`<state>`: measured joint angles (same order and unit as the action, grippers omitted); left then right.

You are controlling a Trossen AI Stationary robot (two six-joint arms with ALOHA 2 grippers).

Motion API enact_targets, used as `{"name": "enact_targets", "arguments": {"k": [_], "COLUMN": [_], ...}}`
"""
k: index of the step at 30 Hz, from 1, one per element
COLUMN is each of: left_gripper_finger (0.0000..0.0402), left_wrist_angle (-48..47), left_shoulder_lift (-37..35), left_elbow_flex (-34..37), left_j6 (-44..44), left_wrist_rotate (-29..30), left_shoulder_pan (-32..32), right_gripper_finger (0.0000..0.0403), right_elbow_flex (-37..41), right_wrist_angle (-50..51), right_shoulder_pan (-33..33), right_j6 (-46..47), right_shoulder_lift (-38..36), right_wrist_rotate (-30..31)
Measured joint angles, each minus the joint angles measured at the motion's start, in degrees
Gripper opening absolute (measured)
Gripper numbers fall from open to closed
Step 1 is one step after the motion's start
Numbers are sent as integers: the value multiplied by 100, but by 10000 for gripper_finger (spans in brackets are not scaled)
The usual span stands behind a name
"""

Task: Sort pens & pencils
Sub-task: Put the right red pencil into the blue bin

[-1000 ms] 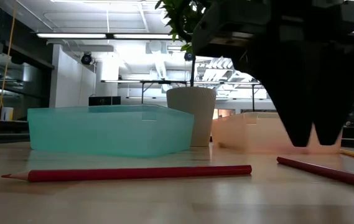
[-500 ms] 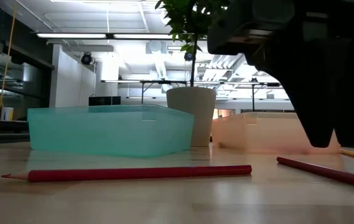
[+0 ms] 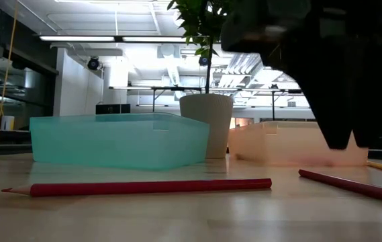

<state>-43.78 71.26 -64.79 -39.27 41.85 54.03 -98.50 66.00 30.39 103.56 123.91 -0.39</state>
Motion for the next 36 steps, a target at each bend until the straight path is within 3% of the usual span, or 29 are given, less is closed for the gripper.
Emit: {"name": "enact_targets", "arguments": {"k": [12, 19, 29, 36], "left_gripper_finger": [133, 133, 133, 134], "left_wrist_angle": [-10, -9, -8, -14], "left_shoulder_lift": [0, 0, 0, 0], "left_elbow_flex": [0, 0, 0, 0], "left_j6": [44, 44, 44, 44], "left_wrist_rotate": [2, -27, -48, -50], "left_shoulder_pan": [-1, 0, 0, 1], "right_gripper_finger": [116, 116, 116, 116], "right_elbow_flex": [2, 2, 2, 0], "right_wrist_angle": [221, 1796, 2335, 2375], "right_shoulder_pan": [0, 45, 794, 1738], "right_j6": [47, 240, 950, 1103], "right_shoulder_lift": [-1092, -2416, -4576, -5229], "right_wrist_rotate": [702, 1451, 3622, 6710]}}
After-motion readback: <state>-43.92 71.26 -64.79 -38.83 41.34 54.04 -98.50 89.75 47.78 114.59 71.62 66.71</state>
